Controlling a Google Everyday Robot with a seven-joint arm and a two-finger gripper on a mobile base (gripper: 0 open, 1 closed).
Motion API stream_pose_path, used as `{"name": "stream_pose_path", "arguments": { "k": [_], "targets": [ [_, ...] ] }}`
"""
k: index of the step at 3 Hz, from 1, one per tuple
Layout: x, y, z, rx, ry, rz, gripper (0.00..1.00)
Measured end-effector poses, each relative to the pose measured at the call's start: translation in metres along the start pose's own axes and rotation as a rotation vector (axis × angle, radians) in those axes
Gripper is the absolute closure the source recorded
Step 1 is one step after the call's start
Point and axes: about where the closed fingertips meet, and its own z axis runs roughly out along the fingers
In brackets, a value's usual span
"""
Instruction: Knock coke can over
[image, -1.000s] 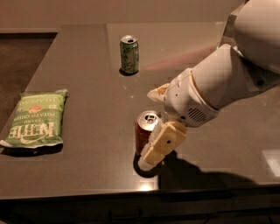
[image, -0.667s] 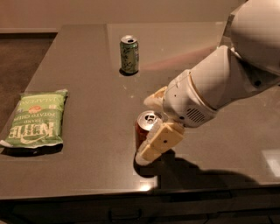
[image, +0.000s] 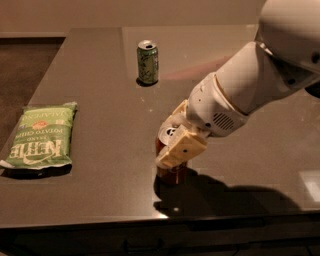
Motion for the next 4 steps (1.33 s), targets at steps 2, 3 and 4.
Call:
{"name": "stream_pose_path", "arguments": {
  "k": [2,3,4],
  "targets": [
    [0.012,-0.056,-0.027,0.027,0.233,0.059,1.0],
    [0.016,-0.076,-0.043,0.062,0.362,0.047,1.0],
    [0.02,-0.089,-0.047,0.08,0.478,0.005,1.0]
  ]
}}
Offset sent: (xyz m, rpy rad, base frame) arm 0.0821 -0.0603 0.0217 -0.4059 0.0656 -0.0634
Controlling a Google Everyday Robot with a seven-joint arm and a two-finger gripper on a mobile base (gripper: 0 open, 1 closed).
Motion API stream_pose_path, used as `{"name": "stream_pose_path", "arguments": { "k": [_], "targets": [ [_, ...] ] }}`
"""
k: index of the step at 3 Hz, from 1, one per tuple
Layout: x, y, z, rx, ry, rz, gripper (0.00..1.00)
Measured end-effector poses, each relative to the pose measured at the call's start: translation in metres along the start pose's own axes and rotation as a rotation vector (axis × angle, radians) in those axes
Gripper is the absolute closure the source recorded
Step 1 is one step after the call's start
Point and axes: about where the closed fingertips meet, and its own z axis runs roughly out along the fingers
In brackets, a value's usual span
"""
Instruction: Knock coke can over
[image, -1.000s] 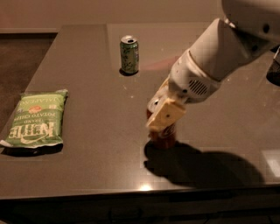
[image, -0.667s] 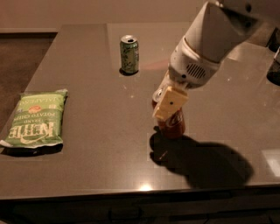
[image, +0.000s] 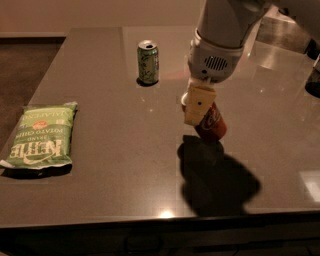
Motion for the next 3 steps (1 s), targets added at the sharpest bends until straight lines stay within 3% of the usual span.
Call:
{"name": "stream_pose_path", "arguments": {
  "k": [1,2,3],
  "targets": [
    [0.001,-0.01,0.008,0.018,0.101,-0.044,1.0],
    [-0.001,-0.013,0.021,0.026,0.174,-0.087,0.88],
    [-0.004,-0.012,0.038,0.012,0.23,-0.13,0.57]
  ]
}}
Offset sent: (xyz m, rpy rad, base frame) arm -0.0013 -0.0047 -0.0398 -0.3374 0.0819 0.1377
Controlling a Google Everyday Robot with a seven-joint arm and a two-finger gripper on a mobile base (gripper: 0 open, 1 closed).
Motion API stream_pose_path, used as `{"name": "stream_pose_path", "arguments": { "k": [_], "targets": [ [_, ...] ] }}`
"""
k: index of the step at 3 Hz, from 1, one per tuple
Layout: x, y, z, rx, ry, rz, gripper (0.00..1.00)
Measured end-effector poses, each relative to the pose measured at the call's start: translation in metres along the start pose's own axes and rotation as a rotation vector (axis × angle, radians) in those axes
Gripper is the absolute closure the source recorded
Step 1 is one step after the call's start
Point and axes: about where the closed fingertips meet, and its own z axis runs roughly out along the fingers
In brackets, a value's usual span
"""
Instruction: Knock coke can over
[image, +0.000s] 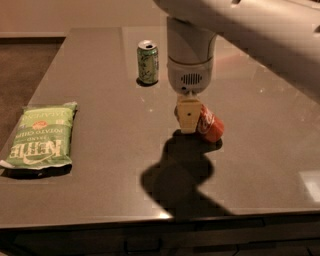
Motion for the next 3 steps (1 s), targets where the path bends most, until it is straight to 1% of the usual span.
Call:
{"name": "stream_pose_path", "arguments": {
  "k": [1,2,3],
  "targets": [
    [-0.006,0.003,0.007,-0.014,0.011,-0.024,0.34],
    [-0.011,0.013,0.015,-0.049,-0.003,-0.033,0.1],
    [-0.018,0.008,0.018,-0.028,-0.028,-0.034,0.0]
  ]
}}
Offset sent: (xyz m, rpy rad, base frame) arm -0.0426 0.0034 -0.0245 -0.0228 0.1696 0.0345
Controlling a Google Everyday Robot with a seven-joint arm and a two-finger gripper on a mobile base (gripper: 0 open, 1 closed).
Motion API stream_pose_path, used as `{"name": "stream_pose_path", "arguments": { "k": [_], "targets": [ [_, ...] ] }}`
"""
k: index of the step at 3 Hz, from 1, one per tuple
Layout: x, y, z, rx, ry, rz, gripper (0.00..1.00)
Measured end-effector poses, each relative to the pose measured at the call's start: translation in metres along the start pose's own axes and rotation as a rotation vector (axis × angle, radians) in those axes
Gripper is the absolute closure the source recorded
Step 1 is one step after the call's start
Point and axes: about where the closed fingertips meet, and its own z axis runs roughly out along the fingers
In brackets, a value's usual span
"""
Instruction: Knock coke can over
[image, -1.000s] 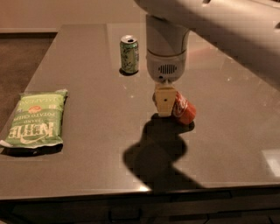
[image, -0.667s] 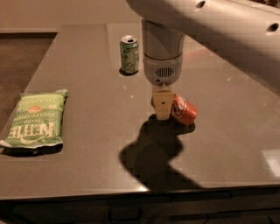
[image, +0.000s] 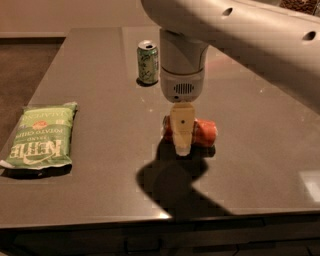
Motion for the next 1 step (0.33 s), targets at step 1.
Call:
{"name": "stream_pose_path", "arguments": {
  "k": [1],
  "targets": [
    [-0.0026,-0.0028,0.0005,0.011,-0.009,-0.001,0.0]
  ]
}}
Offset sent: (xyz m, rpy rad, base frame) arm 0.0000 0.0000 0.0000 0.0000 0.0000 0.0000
